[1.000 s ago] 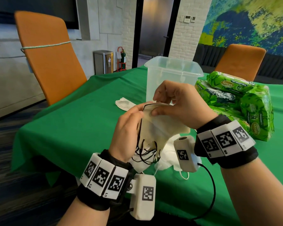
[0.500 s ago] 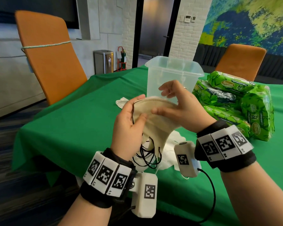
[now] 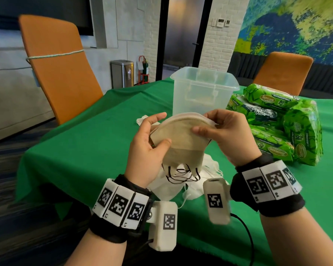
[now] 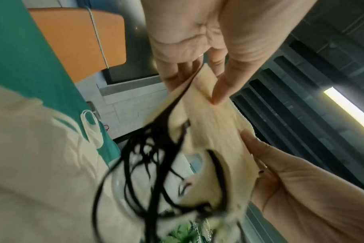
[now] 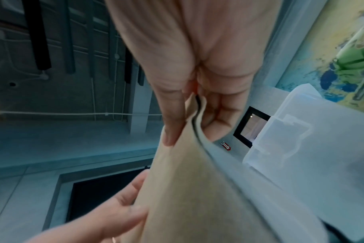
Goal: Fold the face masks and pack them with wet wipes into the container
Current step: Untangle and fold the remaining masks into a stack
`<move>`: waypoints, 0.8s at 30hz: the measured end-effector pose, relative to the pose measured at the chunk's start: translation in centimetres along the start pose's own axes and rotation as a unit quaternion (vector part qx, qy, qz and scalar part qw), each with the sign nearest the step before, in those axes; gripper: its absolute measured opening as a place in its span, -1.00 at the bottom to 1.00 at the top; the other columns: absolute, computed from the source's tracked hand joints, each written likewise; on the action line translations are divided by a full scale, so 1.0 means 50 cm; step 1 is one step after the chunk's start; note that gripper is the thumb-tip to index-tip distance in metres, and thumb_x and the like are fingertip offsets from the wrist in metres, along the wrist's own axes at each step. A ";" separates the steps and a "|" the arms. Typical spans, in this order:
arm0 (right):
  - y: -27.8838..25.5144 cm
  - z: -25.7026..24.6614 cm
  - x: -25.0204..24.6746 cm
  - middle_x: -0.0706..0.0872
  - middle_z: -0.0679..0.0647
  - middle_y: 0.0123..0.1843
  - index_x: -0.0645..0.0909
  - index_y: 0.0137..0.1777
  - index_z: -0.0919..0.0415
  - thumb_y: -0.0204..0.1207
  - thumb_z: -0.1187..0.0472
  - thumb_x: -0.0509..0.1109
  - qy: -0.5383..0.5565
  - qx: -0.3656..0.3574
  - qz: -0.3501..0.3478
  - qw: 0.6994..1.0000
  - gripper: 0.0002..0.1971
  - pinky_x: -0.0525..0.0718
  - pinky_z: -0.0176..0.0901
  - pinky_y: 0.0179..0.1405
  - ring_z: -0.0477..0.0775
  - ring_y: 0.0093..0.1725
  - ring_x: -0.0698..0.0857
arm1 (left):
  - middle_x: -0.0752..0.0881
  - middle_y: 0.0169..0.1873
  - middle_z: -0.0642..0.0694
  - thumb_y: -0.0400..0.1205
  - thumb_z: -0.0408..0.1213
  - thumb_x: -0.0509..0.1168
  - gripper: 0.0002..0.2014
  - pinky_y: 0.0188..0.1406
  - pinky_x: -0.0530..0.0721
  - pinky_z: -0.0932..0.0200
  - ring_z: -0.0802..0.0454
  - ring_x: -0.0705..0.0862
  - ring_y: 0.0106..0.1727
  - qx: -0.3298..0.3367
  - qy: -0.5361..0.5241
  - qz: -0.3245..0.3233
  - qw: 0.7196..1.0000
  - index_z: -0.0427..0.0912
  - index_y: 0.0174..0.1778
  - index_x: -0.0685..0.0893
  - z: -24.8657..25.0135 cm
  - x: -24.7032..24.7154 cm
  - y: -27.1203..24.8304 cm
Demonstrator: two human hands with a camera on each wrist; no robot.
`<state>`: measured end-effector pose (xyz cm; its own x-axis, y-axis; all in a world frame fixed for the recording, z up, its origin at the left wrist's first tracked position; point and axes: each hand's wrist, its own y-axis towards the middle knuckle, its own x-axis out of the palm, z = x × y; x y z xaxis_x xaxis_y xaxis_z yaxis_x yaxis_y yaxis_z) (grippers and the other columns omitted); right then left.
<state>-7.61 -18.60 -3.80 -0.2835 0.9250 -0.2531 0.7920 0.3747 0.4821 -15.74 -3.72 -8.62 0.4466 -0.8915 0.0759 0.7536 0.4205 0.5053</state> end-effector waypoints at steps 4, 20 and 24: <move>-0.001 -0.006 0.003 0.69 0.00 -0.42 0.63 -0.34 0.09 0.14 0.44 0.63 -0.021 -0.007 -0.039 0.999 -0.71 0.60 -0.32 -0.44 -0.13 -0.44 0.60 | 0.72 -0.05 0.08 0.37 -0.27 0.41 -0.51 0.04 0.69 0.10 0.04 0.71 -0.05 0.042 0.053 -0.014 0.998 0.42 0.07 0.57 0.011 -0.004 0.003; -0.026 0.010 0.043 0.69 0.28 -0.11 0.52 -0.02 0.41 0.65 0.11 0.16 -0.256 -0.024 -0.112 0.960 -0.69 0.55 0.14 0.00 0.30 -0.08 0.60 | 0.70 -0.04 0.21 0.56 -0.24 0.33 -0.77 0.04 0.59 0.38 0.34 0.68 -0.04 0.033 0.059 0.010 0.998 0.14 0.06 0.52 -0.008 0.005 -0.003; -0.025 0.001 0.046 0.63 0.28 -0.20 0.48 -0.11 0.42 0.66 0.18 0.14 -0.263 -0.043 -0.110 0.957 -0.73 0.46 0.08 -0.13 0.30 -0.17 0.53 | 0.68 0.14 0.06 0.55 -0.14 0.18 -0.61 0.16 0.54 0.39 0.23 0.65 0.12 0.046 0.076 -0.027 0.996 -0.09 0.31 0.50 -0.014 0.007 -0.003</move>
<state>-9.23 -16.95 -5.03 -0.1088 0.6712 -0.7333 0.6898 0.5821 0.4305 -15.37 -4.01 -9.25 0.4798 -0.8737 -0.0805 0.7341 0.3496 0.5821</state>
